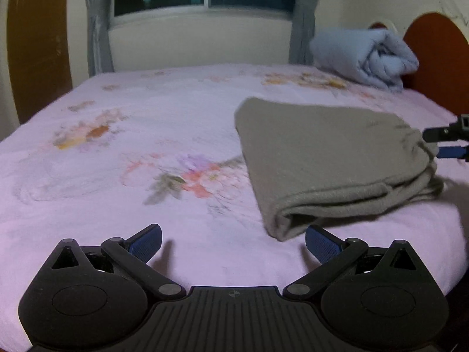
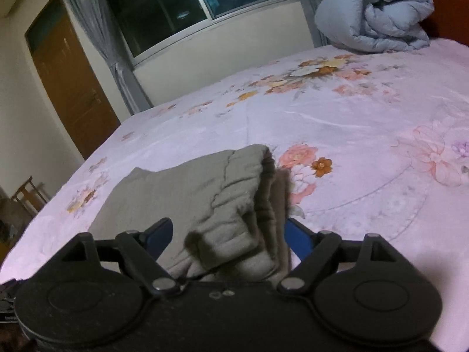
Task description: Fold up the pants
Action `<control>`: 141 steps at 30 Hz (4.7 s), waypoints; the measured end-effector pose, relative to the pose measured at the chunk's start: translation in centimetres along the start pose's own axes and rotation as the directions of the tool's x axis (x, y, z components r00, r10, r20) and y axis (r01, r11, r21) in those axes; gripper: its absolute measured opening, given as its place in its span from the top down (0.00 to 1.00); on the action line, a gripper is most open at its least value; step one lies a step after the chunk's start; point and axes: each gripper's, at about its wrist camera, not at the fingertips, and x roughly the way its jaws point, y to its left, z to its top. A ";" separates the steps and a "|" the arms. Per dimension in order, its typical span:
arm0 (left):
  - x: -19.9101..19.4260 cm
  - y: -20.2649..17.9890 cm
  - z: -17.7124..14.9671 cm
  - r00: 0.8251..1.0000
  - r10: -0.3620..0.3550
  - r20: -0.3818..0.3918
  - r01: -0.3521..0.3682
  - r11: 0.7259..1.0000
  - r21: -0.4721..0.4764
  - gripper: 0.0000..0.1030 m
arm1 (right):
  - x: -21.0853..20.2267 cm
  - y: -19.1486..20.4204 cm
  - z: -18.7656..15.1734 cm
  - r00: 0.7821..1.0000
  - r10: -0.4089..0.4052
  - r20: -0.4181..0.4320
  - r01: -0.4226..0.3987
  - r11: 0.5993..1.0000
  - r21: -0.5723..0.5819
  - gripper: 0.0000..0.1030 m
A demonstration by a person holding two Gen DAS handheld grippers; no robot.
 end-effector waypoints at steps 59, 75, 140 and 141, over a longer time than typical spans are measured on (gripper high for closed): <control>1.7 2.7 4.4 0.997 0.082 0.011 -0.079 0.979 -0.191 0.00 | -0.4 -2.0 2.1 0.997 0.083 -0.004 -0.081 0.982 0.173 0.09; 10.2 3.3 5.8 0.968 -0.227 -0.108 0.188 0.938 -0.290 0.00 | 5.5 -8.9 -0.2 0.940 0.307 -0.147 -0.206 0.857 0.472 0.05; -13.4 1.6 -2.8 0.942 0.170 0.291 -0.126 0.979 -0.162 0.00 | -15.2 6.6 -5.3 0.958 -0.100 0.268 0.202 0.901 -0.383 0.06; -13.6 1.8 -2.9 0.940 0.164 0.298 -0.118 0.979 -0.169 0.00 | -15.0 6.6 -5.3 0.960 -0.085 0.266 0.188 0.901 -0.391 0.06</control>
